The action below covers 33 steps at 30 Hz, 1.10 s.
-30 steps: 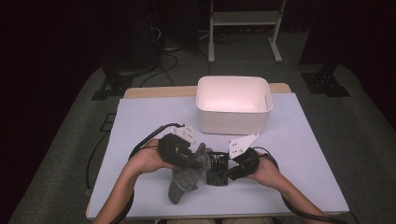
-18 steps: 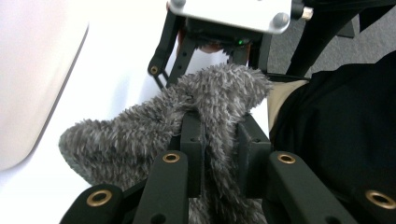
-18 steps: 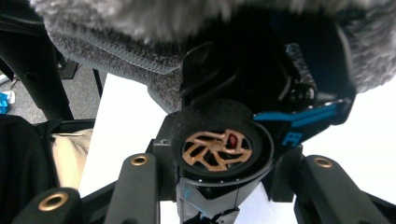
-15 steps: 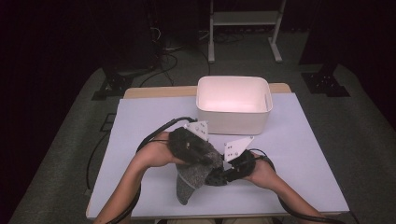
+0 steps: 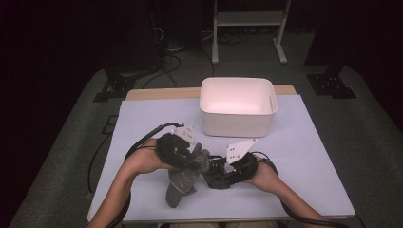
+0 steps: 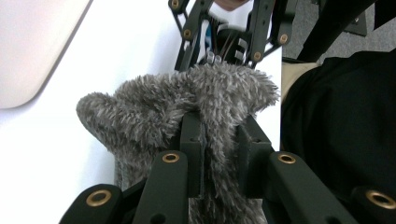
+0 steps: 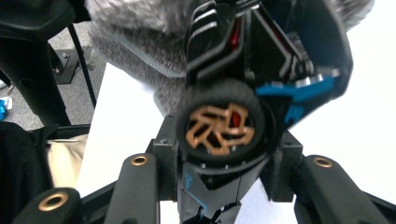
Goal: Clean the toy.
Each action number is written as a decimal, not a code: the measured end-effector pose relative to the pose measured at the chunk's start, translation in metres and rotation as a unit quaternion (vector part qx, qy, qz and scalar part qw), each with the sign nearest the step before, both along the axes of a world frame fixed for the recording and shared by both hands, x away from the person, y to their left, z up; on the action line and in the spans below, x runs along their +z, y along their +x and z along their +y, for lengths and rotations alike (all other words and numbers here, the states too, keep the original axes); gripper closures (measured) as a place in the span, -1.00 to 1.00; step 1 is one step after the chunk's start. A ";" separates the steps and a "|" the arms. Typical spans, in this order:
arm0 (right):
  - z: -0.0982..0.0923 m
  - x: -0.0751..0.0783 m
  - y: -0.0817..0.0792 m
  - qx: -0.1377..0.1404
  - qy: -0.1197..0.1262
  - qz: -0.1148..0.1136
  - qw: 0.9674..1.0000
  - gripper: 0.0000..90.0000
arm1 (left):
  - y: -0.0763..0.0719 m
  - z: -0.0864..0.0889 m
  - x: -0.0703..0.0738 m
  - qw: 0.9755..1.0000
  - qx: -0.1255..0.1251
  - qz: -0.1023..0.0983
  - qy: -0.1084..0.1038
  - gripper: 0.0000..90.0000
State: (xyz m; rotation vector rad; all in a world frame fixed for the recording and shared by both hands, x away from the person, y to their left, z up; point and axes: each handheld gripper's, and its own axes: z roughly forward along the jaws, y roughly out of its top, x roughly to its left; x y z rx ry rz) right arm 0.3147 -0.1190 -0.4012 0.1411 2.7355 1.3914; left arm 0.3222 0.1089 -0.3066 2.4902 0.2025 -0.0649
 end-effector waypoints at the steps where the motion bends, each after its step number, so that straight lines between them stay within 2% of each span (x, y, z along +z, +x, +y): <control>1: 0.002 0.000 0.000 0.001 -0.001 -0.003 1.000 0.24 | -0.001 -0.002 0.003 1.000 -0.003 -0.001 -0.006 0.69; 5: 0.012 0.000 -0.002 0.008 -0.009 -0.013 1.000 0.24 | -0.003 -0.016 0.012 1.000 -0.022 -0.013 -0.008 0.69; 10: 0.006 0.001 -0.002 0.003 -0.007 -0.008 1.000 0.24 | -0.003 -0.026 0.010 1.000 -0.028 -0.011 -0.001 0.69; 12: 0.002 0.000 -0.002 -0.001 -0.002 -0.006 1.000 0.24 | -0.001 -0.021 0.008 1.000 -0.023 -0.011 -0.001 0.69; 15: -0.001 0.000 -0.001 0.000 -0.001 -0.005 1.000 0.24 | -0.001 -0.008 0.001 1.000 -0.002 -0.005 0.002 0.68; 18: -0.006 0.001 0.000 -0.002 -0.001 0.000 1.000 0.24 | 0.003 0.006 -0.012 1.000 0.017 0.011 0.006 0.68; 21: -0.008 0.001 -0.001 -0.004 0.001 0.001 1.000 0.24 | 0.006 0.014 -0.027 0.999 0.026 0.037 -0.009 0.68; 23: -0.005 0.002 -0.001 -0.003 -0.003 -0.002 1.000 0.24 | 0.007 0.015 -0.031 0.999 0.025 0.042 -0.015 0.68; 25: -0.002 0.003 0.000 0.000 -0.010 -0.003 1.000 0.24 | 0.007 0.017 -0.029 0.999 0.028 0.042 -0.016 0.68; 27: 0.002 0.005 0.000 -0.001 -0.010 -0.011 1.000 0.24 | 0.006 0.020 -0.025 0.998 0.032 0.043 -0.030 0.68; 31: 0.015 0.010 0.003 0.003 0.006 -0.010 1.000 0.24 | 0.004 0.028 -0.011 0.999 0.033 0.024 -0.035 0.68; 33: 0.022 0.012 0.005 0.008 0.012 -0.008 1.000 0.24 | 0.002 0.032 -0.009 0.998 0.039 0.021 -0.032 0.68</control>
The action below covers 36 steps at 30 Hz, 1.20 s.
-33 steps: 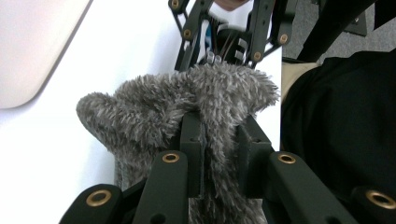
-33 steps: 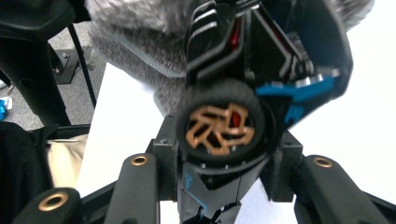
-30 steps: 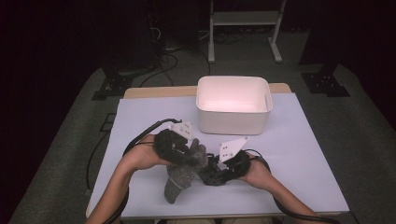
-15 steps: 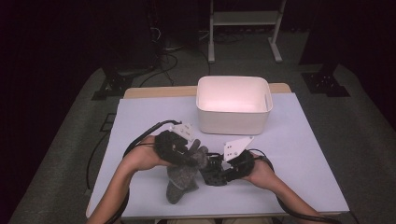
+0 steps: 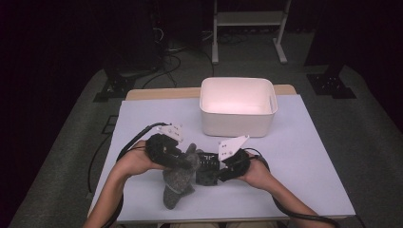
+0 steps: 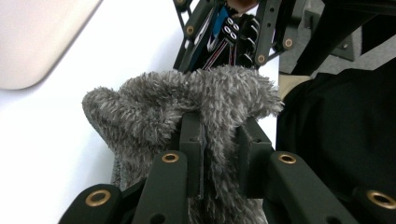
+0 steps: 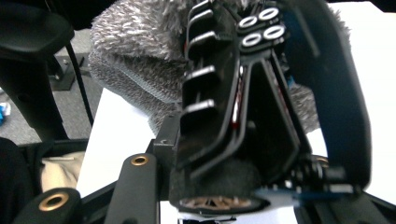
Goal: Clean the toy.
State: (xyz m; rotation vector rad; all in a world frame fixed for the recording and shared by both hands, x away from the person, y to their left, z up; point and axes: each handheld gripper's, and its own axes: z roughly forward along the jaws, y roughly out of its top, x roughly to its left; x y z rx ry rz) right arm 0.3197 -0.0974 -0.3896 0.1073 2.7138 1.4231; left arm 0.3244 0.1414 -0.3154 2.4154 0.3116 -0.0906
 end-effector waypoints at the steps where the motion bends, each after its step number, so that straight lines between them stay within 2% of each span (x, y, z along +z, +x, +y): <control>1: 0.003 0.000 0.001 0.001 0.000 0.001 1.000 0.24 | 0.000 0.002 -0.001 1.000 0.000 -0.001 0.005 0.68; 3: 0.007 -0.003 0.001 0.005 -0.010 0.003 1.000 0.24 | -0.001 0.002 -0.008 1.000 0.003 0.005 0.007 0.68; 4: 0.008 -0.005 0.001 0.007 -0.023 0.006 1.000 0.23 | 0.000 0.002 -0.011 1.000 0.002 0.008 0.006 0.68; 7: 0.004 -0.004 0.001 0.006 -0.026 0.010 1.000 0.20 | 0.000 -0.004 -0.018 1.000 -0.003 0.017 -0.013 0.68; 11: -0.008 0.010 0.002 0.002 -0.017 0.017 1.000 0.19 | 0.001 -0.021 -0.023 1.000 -0.023 0.017 -0.008 0.67; 14: -0.014 0.014 0.000 0.001 -0.052 0.008 0.999 0.19 | 0.003 -0.032 -0.024 0.999 -0.031 0.018 -0.010 0.67; 16: -0.021 0.015 -0.001 0.001 -0.063 0.009 0.998 0.21 | 0.003 -0.038 -0.026 0.999 -0.037 0.019 -0.010 0.67; 19: -0.032 0.013 -0.003 0.003 -0.066 0.017 0.998 0.23 | 0.004 -0.046 -0.031 0.999 -0.043 0.022 -0.014 0.66; 23: -0.045 0.011 -0.004 0.005 -0.076 0.024 0.997 0.24 | 0.006 -0.054 -0.042 0.999 -0.045 0.030 0.000 0.66; 25: -0.052 0.010 -0.005 0.002 -0.084 0.021 0.996 0.24 | 0.008 -0.058 -0.049 0.998 -0.043 0.031 0.020 0.66; 28: -0.064 0.003 -0.006 -0.006 -0.092 0.031 0.995 0.24 | 0.010 -0.062 -0.056 0.998 -0.046 0.036 0.020 0.66; 32: -0.077 -0.006 -0.006 -0.011 -0.087 0.038 0.995 0.24 | 0.010 -0.069 -0.058 0.998 -0.050 0.038 0.029 0.65; 36: -0.088 -0.016 -0.006 -0.016 -0.081 0.051 0.995 0.24 | 0.010 -0.078 -0.058 0.997 -0.055 0.040 0.028 0.65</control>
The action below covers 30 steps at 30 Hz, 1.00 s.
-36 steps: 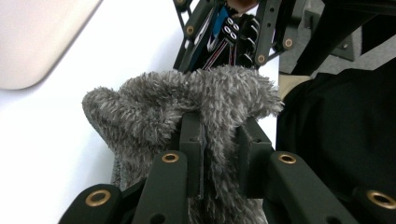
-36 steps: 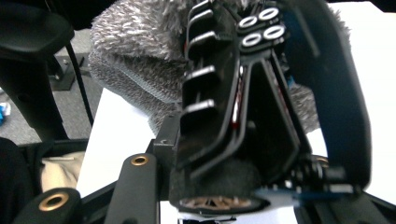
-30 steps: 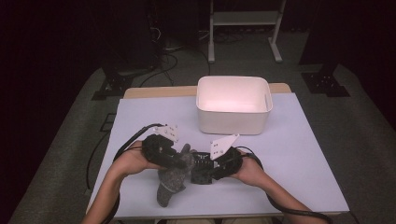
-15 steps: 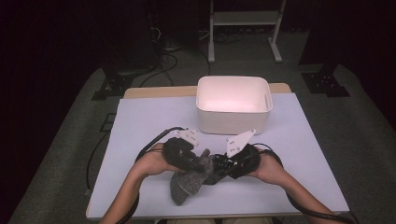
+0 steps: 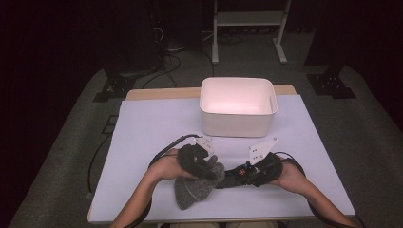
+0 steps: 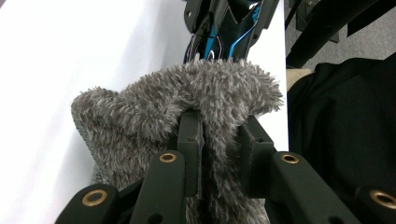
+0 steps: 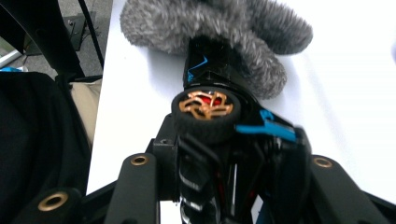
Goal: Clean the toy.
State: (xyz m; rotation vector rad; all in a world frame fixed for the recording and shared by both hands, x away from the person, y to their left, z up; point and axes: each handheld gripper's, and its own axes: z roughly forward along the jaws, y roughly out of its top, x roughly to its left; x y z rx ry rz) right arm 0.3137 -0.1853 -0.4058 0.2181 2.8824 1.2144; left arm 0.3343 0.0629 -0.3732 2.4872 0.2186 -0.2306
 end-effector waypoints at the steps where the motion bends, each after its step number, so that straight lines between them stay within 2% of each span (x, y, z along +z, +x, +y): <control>1: -0.003 -0.003 0.000 -0.001 -0.002 0.002 1.000 0.23 | 0.000 -0.002 0.000 1.000 -0.002 -0.001 0.000 0.65; 9: -0.015 -0.024 -0.006 -0.011 -0.027 0.004 1.000 0.20 | 0.000 -0.022 0.001 1.000 -0.026 -0.003 0.006 0.63; 13: -0.012 -0.028 -0.007 -0.015 -0.028 -0.006 0.999 -0.02 | -0.001 -0.023 0.002 0.999 -0.032 0.001 0.006 0.60; 15: -0.007 -0.030 -0.007 -0.015 -0.031 -0.001 0.999 0.12 | 0.000 -0.020 0.002 1.000 -0.026 -0.001 0.004 0.61; 16: -0.005 -0.031 -0.007 -0.009 -0.034 -0.006 0.999 0.21 | 0.000 -0.018 0.003 1.000 -0.023 0.000 0.002 0.62; 20: -0.001 -0.030 -0.004 0.002 -0.037 -0.016 0.999 0.24 | 0.003 -0.006 0.006 1.000 -0.009 0.003 -0.002 0.64; 23: 0.002 -0.030 0.002 -0.006 -0.037 -0.031 0.999 0.23 | 0.004 0.001 0.012 1.000 -0.002 0.001 -0.013 0.64; 26: 0.004 -0.032 0.010 -0.006 -0.028 -0.022 0.999 0.23 | 0.006 0.004 0.017 1.000 0.004 -0.007 -0.009 0.63; 30: 0.003 -0.033 0.012 -0.011 -0.021 -0.008 1.000 0.21 | 0.009 0.002 0.013 1.000 0.012 -0.016 0.017 0.63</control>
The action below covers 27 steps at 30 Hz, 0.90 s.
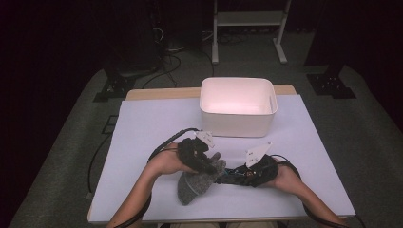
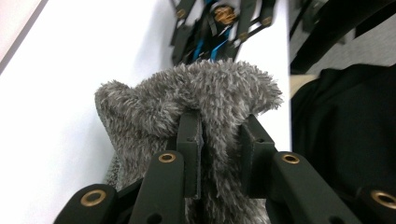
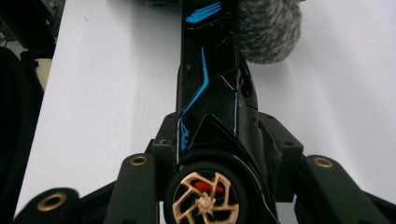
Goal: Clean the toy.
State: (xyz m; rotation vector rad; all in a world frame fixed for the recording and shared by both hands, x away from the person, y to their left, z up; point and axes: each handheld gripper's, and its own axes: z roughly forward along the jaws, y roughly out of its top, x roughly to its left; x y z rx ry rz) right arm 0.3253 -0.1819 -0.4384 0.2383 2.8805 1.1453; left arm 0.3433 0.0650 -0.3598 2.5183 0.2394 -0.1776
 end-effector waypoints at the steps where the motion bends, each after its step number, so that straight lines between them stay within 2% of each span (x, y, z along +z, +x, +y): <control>1: -0.001 0.000 -0.001 -0.002 0.004 0.002 1.000 0.17 | 0.000 -0.002 -0.003 1.000 0.000 0.000 0.007 0.63; 3: -0.003 0.001 -0.003 -0.004 0.018 0.020 1.000 0.03 | -0.002 -0.006 -0.010 1.000 -0.009 0.010 0.018 0.63; 4: -0.003 0.002 -0.005 -0.011 0.025 0.032 0.999 -0.14 | -0.004 -0.007 -0.013 1.000 -0.012 0.010 0.019 0.63; 6: -0.004 0.002 -0.008 -0.015 0.028 0.045 0.998 -0.29 | -0.008 -0.006 -0.013 1.000 -0.014 0.008 0.015 0.63; 9: -0.005 0.003 -0.016 -0.025 0.024 0.049 0.998 -0.40 | -0.017 -0.003 -0.015 0.999 -0.028 0.016 0.012 0.64; 12: -0.011 0.006 -0.021 -0.045 0.035 0.051 0.997 -0.46 | -0.026 -0.002 -0.018 0.999 -0.043 0.020 0.016 0.64; 13: -0.013 0.006 -0.022 -0.051 0.042 0.049 0.997 -0.51 | -0.029 -0.002 -0.019 0.999 -0.046 0.019 0.018 0.64; 15: -0.016 0.005 -0.026 -0.054 0.040 0.050 0.996 -0.54 | -0.033 -0.001 -0.021 0.999 -0.043 0.019 0.014 0.65; 17: -0.016 0.002 -0.031 -0.059 0.033 0.041 0.997 -0.56 | -0.037 -0.001 -0.024 0.999 -0.047 0.022 0.014 0.65; 20: -0.013 -0.001 -0.040 -0.053 0.013 0.019 0.998 -0.62 | -0.044 -0.002 -0.029 0.998 -0.056 0.018 0.024 0.65; 22: -0.011 -0.005 -0.044 -0.046 -0.001 0.009 0.999 -0.64 | -0.048 -0.003 -0.034 0.997 -0.060 0.023 0.029 0.65; 25: -0.007 -0.008 -0.051 -0.036 -0.020 -0.021 0.999 -0.66 | -0.047 -0.002 -0.038 0.997 -0.060 0.028 0.028 0.65; 27: -0.005 -0.008 -0.054 -0.031 -0.030 -0.035 0.998 -0.66 | -0.045 0.001 -0.037 0.998 -0.056 0.023 0.025 0.64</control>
